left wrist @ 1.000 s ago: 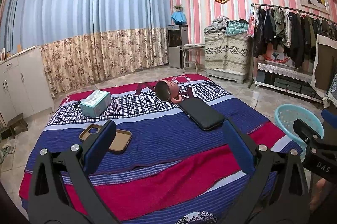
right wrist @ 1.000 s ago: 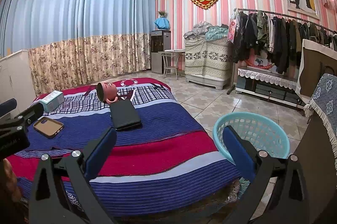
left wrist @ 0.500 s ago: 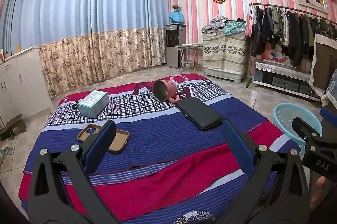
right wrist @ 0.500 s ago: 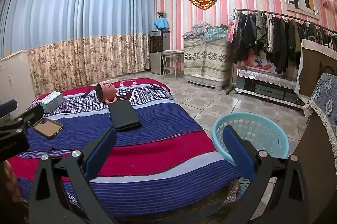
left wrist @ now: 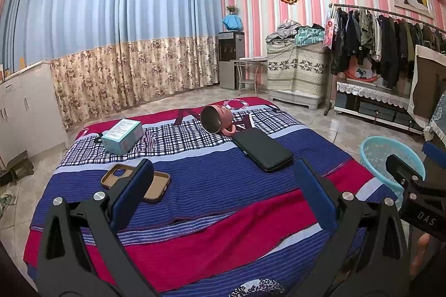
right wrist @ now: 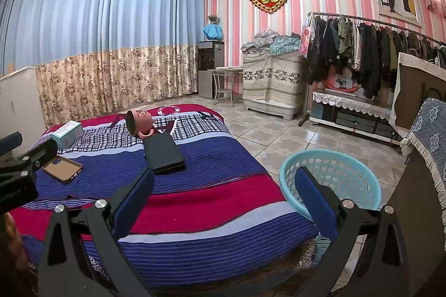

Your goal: Collect trash

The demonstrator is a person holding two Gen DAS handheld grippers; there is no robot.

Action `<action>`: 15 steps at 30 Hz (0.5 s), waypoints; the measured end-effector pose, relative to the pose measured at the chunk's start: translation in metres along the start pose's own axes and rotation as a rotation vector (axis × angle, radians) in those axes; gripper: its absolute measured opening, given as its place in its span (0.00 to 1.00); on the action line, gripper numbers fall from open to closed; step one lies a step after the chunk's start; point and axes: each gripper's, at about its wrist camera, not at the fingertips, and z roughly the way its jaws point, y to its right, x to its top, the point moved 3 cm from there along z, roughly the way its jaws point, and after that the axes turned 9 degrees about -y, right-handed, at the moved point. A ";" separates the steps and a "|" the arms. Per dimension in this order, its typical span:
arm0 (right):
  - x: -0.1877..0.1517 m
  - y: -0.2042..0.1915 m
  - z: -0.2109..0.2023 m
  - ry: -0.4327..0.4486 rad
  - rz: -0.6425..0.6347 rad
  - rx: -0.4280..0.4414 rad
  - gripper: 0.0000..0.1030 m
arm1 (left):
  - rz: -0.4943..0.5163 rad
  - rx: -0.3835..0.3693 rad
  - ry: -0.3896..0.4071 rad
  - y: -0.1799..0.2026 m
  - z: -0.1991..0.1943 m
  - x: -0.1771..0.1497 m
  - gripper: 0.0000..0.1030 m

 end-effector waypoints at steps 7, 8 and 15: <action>-0.001 -0.001 0.000 0.003 -0.003 -0.001 0.96 | -0.001 0.001 0.000 0.001 0.000 0.000 0.95; -0.001 -0.001 0.000 0.002 -0.003 -0.002 0.96 | 0.000 0.001 0.000 0.000 0.000 0.000 0.95; -0.001 -0.001 0.001 0.003 -0.004 -0.002 0.96 | -0.002 0.001 0.000 0.000 0.000 0.000 0.95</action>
